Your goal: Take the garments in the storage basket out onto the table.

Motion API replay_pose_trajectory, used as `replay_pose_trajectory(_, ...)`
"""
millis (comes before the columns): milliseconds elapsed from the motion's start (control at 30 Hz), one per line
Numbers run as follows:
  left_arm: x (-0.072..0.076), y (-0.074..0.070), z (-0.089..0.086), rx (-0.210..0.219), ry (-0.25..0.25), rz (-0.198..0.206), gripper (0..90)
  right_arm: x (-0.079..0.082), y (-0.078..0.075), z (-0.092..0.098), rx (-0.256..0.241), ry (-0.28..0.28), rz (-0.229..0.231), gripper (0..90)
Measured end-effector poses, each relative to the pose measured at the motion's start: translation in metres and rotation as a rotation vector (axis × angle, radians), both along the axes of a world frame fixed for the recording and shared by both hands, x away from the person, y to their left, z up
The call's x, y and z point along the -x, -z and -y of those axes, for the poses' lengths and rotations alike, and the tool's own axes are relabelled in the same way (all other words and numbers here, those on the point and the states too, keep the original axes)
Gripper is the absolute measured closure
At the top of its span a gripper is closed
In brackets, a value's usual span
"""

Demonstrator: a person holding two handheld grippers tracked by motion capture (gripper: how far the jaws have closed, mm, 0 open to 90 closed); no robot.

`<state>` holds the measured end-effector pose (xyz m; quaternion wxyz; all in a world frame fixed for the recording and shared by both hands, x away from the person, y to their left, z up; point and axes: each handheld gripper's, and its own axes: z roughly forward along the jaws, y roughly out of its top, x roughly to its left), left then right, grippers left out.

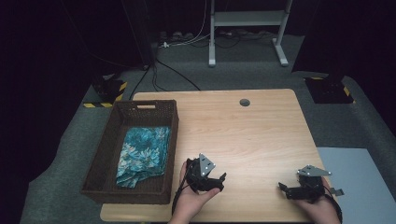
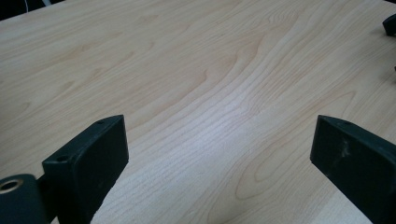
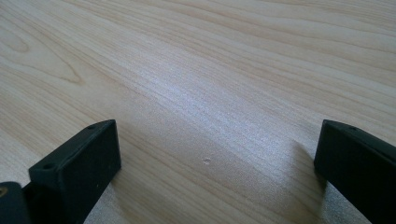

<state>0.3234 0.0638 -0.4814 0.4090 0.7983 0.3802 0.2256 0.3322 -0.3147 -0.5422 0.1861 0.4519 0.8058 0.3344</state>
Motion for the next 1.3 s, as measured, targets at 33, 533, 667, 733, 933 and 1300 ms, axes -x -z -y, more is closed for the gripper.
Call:
replay_pose_trajectory(33, 0.000, -0.002, 0.001, 0.006, 0.003, 0.006, 4.5, 0.000, 0.000, 0.000, 0.000, 0.000, 0.000, 0.2)
replay_pose_trajectory(533, -0.002, -0.027, -0.002, 0.024, 0.011, 0.044, 5.1, 0.000, 0.000, 0.000, 0.003, -0.002, 0.002, 0.1)
replay_pose_trajectory(667, -0.003, -0.030, -0.004, 0.026, 0.010, 0.052, 5.1, 0.000, 0.000, 0.000, 0.002, -0.002, 0.002, 0.1)
replay_pose_trajectory(733, -0.004, -0.032, -0.006, 0.029, 0.007, 0.052, 5.2, 0.000, 0.000, 0.000, 0.003, -0.002, 0.002, 0.1)
replay_pose_trajectory(933, -0.006, -0.034, -0.012, 0.035, 0.002, 0.058, 5.4, 0.000, 0.000, 0.000, 0.003, -0.002, 0.002, 0.2)
replay_pose_trajectory(1300, -0.007, -0.040, -0.024, 0.038, -0.022, 0.073, 5.6, 0.000, 0.000, 0.000, 0.004, -0.002, 0.003, 0.2)
